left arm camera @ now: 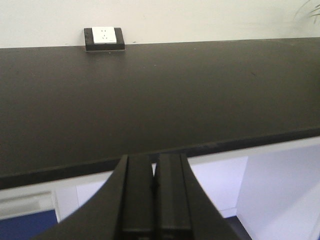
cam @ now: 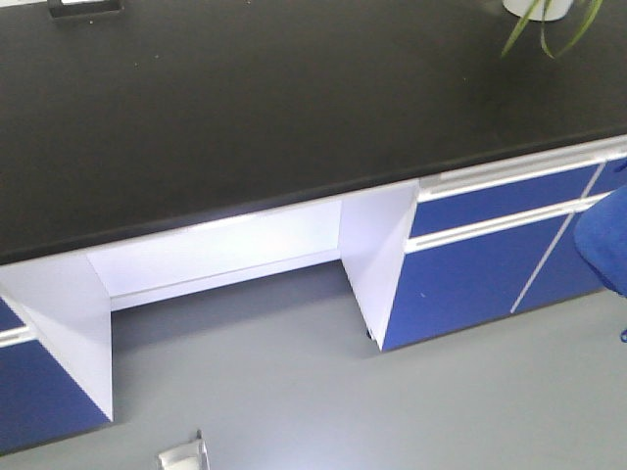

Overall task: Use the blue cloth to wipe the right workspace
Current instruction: 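Hold the cloth in the right gripper while the base drives to another bench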

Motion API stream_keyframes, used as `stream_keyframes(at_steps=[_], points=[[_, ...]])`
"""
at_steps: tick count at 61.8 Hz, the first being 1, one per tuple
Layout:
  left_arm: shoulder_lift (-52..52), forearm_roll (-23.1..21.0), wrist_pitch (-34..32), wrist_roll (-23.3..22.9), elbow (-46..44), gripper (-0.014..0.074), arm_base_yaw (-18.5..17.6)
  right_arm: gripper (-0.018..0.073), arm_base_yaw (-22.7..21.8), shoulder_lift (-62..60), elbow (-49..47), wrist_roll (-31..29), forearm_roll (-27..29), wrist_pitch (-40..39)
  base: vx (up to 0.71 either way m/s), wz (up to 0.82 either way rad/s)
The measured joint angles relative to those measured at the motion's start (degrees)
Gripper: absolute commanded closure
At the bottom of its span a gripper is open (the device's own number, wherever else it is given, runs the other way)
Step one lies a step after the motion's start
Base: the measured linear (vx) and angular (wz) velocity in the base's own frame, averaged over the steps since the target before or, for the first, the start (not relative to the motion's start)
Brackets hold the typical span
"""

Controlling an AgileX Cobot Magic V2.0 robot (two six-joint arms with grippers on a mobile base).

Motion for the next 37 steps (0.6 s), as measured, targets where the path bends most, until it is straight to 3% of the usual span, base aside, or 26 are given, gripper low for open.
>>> stream_keyframes(at_steps=[37], points=[[0.0,0.0,0.0,0.0,0.0,0.0602,0.0,0.0567,0.0,0.0,0.0,0.0,0.0,0.0,0.35,0.28]])
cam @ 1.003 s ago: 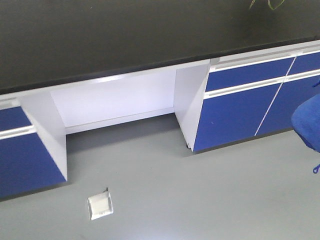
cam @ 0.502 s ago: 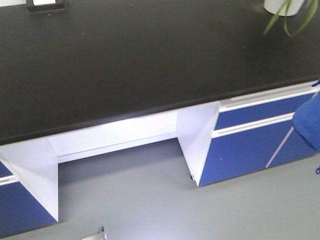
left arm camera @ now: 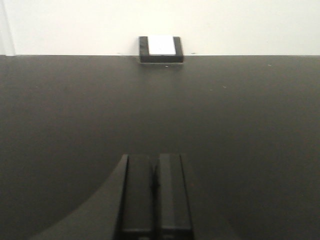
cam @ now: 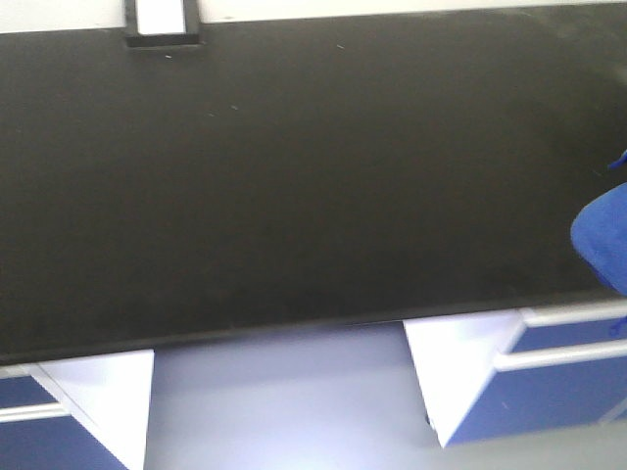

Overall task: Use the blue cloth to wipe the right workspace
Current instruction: 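Hold the cloth in the right gripper while the base drives to another bench, then lower the held blue cloth onto the black bench top with the right gripper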

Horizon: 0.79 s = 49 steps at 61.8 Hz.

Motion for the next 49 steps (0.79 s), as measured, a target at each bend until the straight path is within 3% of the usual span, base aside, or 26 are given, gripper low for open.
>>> stream_keyframes(at_steps=[49], points=[[0.0,0.0,0.0,0.0,0.0,0.0602,0.0,0.0567,0.0,0.0,0.0,0.0,0.0,0.0,0.16,0.11]])
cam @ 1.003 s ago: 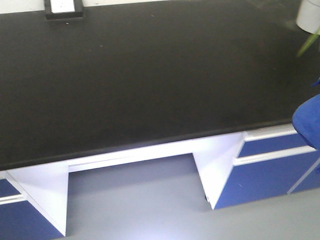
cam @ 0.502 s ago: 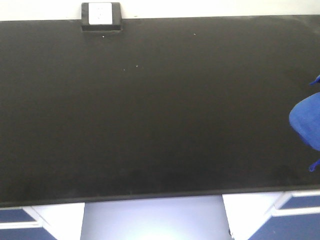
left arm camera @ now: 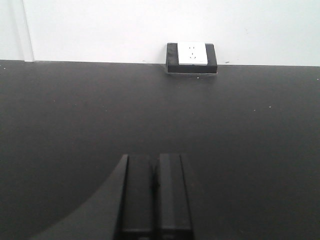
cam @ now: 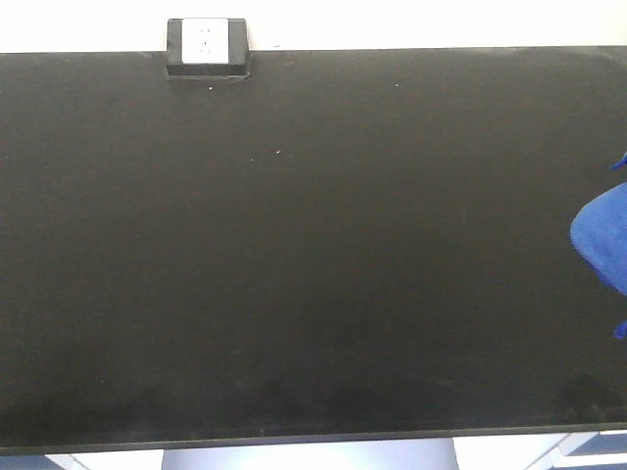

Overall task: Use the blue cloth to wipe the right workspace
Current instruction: 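Lower the held blue cloth onto the black bench top with the right gripper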

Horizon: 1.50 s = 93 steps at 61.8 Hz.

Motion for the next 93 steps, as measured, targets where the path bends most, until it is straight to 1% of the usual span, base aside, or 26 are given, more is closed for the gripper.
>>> stream_keyframes(at_steps=[33,39,49,54,62,68,78,93], points=[[0.0,0.0,0.0,0.0,0.0,0.0602,0.0,0.0567,0.0,0.0,0.0,0.0,0.57,-0.19,0.02,0.01],[0.0,0.0,0.0,0.0,0.0,0.0602,0.0,0.0567,0.0,1.29,1.03,0.0,-1.25,-1.76,0.0,0.0],[0.0,0.0,0.0,0.0,0.0,0.0602,0.0,0.0567,0.0,7.75,7.77,0.0,-3.84,-3.41,0.0,0.0],[0.0,0.0,0.0,0.0,0.0,0.0602,0.0,0.0567,0.0,11.36,11.0,0.0,-3.89,-6.38,0.0,0.0],[0.0,0.0,0.0,0.0,0.0,0.0602,0.0,0.0567,0.0,17.07,13.98,0.0,-3.05,-14.56,0.0,0.0],[0.0,0.0,0.0,0.0,0.0,0.0602,0.0,0.0567,0.0,21.49,14.82,0.0,-2.48,-20.66,0.0,0.0],[0.0,0.0,0.0,0.0,0.0,0.0602,0.0,0.0567,0.0,30.1,14.89,0.0,0.0,-27.99,0.0,0.0],[0.0,0.0,0.0,0.0,0.0,0.0602,0.0,0.0566,0.19,44.83,14.89,0.05,2.2,-33.58,0.0,0.0]])
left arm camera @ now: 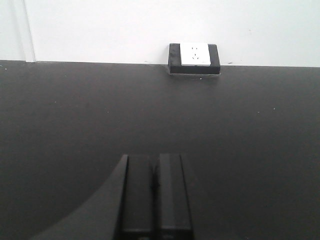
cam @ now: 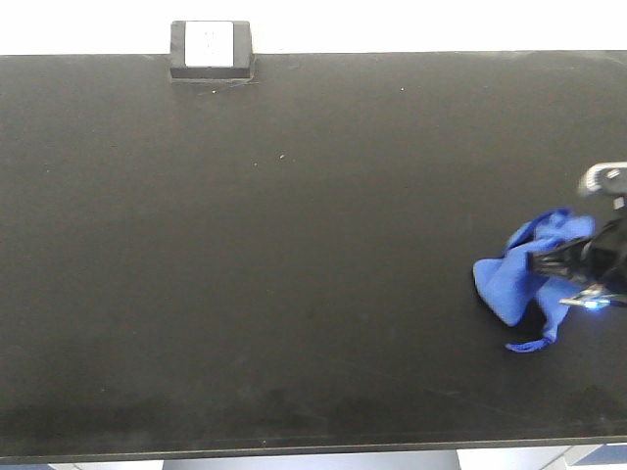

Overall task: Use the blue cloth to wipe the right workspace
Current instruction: 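Lower the held blue cloth onto the black bench top with the right gripper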

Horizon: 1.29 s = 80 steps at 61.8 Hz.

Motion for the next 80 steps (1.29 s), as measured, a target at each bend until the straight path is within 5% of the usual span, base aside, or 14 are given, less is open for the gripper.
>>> stream_keyframes(at_steps=[10,30,41,50,66,80], points=[[0.0,0.0,0.0,0.0,0.0,0.0602,0.0,0.0562,4.8,8.39,0.0,0.06,1.08,-5.35,0.0,0.0],[0.0,0.0,0.0,0.0,0.0,0.0602,0.0,0.0558,35.66,19.0,-3.55,4.46,5.56,-18.33,0.0,0.0],[0.0,0.0,0.0,0.0,0.0,0.0602,0.0,0.0557,41.94,22.3,-6.27,3.11,11.82,-20.72,0.0,0.0],[0.0,0.0,0.0,0.0,0.0,0.0602,0.0,0.0557,36.51,22.45,-6.27,-7.28,18.03,-19.25,0.0,0.0],[0.0,0.0,0.0,0.0,0.0,0.0602,0.0,0.0557,14.02,22.45,-6.64,-25.73,35.32,-17.78,0.0,0.0],[0.0,0.0,0.0,0.0,0.0,0.0602,0.0,0.0557,-3.82,22.15,-6.69,-33.95,45.11,-16.34,0.0,0.0]])
